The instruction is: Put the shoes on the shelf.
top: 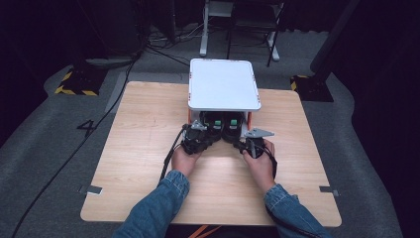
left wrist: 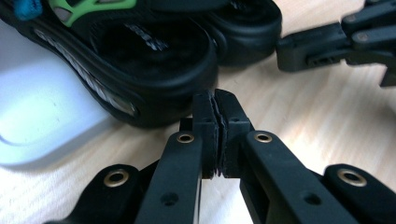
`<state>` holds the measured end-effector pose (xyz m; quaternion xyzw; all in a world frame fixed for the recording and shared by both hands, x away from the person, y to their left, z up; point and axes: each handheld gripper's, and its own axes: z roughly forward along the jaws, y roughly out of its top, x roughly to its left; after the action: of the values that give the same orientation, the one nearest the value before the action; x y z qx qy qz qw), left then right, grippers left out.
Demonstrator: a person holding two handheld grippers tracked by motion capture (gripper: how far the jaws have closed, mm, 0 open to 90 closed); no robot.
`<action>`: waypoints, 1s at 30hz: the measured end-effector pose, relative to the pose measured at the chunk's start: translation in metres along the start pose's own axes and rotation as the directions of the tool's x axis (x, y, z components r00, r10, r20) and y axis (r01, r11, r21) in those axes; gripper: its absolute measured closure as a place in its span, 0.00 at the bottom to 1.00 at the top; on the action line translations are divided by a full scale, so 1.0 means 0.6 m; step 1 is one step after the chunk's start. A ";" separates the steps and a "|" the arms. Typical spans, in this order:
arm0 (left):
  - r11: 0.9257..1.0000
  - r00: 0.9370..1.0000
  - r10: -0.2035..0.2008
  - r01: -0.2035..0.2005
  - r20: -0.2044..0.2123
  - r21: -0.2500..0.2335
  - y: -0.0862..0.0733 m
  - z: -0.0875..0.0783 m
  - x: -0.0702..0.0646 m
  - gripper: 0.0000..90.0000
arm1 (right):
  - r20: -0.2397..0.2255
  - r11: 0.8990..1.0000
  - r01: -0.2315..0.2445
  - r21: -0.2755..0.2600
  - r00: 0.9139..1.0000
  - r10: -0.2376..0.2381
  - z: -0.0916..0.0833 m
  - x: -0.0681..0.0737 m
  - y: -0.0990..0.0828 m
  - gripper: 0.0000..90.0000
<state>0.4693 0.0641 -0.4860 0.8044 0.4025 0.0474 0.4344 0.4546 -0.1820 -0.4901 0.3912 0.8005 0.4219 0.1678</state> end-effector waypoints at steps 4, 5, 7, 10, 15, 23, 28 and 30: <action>1.000 1.000 -0.002 0.002 -0.021 -0.005 0.013 0.012 0.004 1.00 | 0.029 1.000 0.006 -0.007 1.000 -0.006 0.008 -0.007 0.004 1.00; 1.000 1.000 -0.007 0.007 -0.028 -0.007 0.017 0.015 0.006 1.00 | 0.027 1.000 0.004 -0.010 1.000 -0.004 0.010 -0.009 0.006 1.00; 1.000 0.999 -0.004 0.003 -0.038 -0.005 0.020 0.018 0.010 1.00 | 0.026 1.000 0.001 -0.010 1.000 -0.001 0.012 -0.011 0.008 1.00; 1.000 0.999 -0.011 0.011 -0.049 -0.004 0.035 0.033 0.023 1.00 | 0.034 1.000 0.010 -0.008 0.999 -0.010 0.023 -0.019 0.019 1.00; 0.999 0.996 -0.054 0.054 -0.076 -0.006 0.047 0.045 0.025 0.99 | 0.063 1.000 0.025 0.004 0.998 -0.026 0.035 -0.038 0.036 1.00; 1.000 0.996 0.011 -0.013 -0.092 -0.019 0.060 0.058 0.040 0.99 | 0.069 1.000 0.020 0.002 0.997 -0.020 0.049 -0.057 0.045 0.98; 0.999 0.997 0.029 -0.031 -0.073 -0.031 0.057 0.050 0.030 0.79 | 0.065 0.998 0.054 -0.010 0.996 -0.054 0.042 -0.045 0.046 0.82; 0.999 0.997 0.032 -0.034 -0.076 -0.030 0.051 0.039 0.024 0.76 | 0.058 0.998 0.061 -0.012 0.997 -0.060 0.038 -0.042 0.047 0.79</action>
<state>0.5076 0.0491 -0.4818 0.8016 0.4044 0.0912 0.4307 0.4977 -0.1796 -0.4825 0.3776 0.8040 0.4106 0.2060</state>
